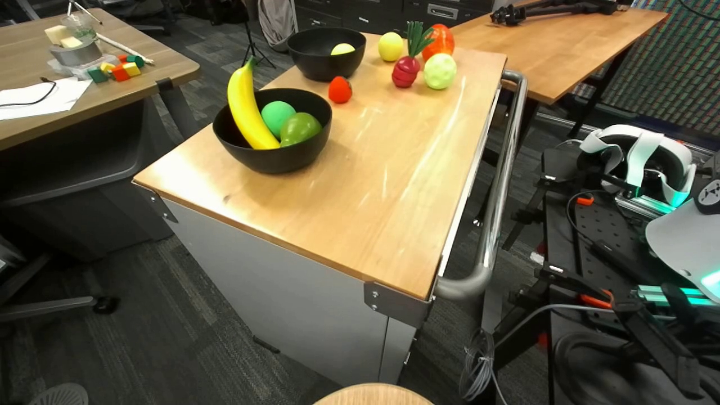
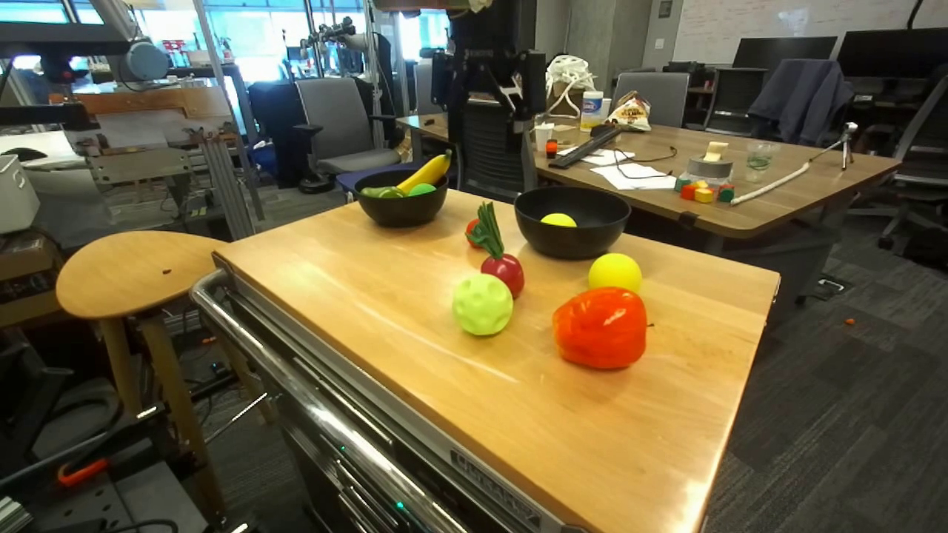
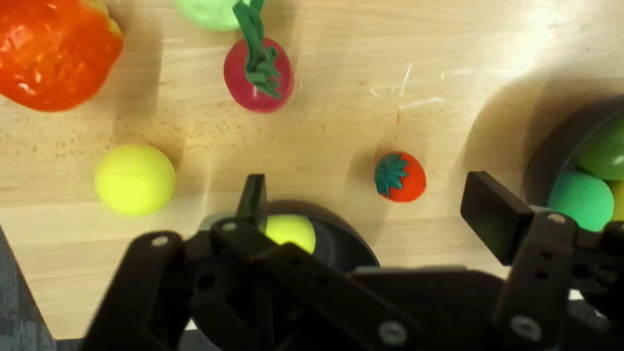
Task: Place the toy fruits and vegetables in the black bowls
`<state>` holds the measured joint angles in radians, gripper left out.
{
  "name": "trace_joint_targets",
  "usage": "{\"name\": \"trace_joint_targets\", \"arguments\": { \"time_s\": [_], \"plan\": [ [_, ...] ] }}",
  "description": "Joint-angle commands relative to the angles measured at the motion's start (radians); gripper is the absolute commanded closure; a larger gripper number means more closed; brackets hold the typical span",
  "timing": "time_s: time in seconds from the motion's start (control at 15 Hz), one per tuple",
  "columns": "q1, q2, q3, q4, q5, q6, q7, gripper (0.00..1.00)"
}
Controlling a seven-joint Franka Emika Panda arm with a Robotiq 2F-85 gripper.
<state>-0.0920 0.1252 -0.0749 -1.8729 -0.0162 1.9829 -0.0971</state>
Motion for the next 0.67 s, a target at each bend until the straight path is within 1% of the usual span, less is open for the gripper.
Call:
{"name": "trace_joint_targets", "arguments": {
  "time_s": [0.0,0.4,0.47,0.53,0.6],
  "plan": [
    [-0.007,-0.018,-0.012,-0.039,-0.052,-0.030,-0.046,0.00],
    [-0.006,0.008,-0.018,-0.090,-0.146,-0.014,-0.057,0.00],
    [-0.009,0.024,-0.016,-0.091,-0.139,-0.002,-0.067,0.11],
    [-0.007,0.047,-0.018,-0.088,-0.150,0.012,-0.043,0.26],
    [-0.007,0.061,-0.018,-0.086,-0.152,0.005,-0.039,0.32]
  ]
}}
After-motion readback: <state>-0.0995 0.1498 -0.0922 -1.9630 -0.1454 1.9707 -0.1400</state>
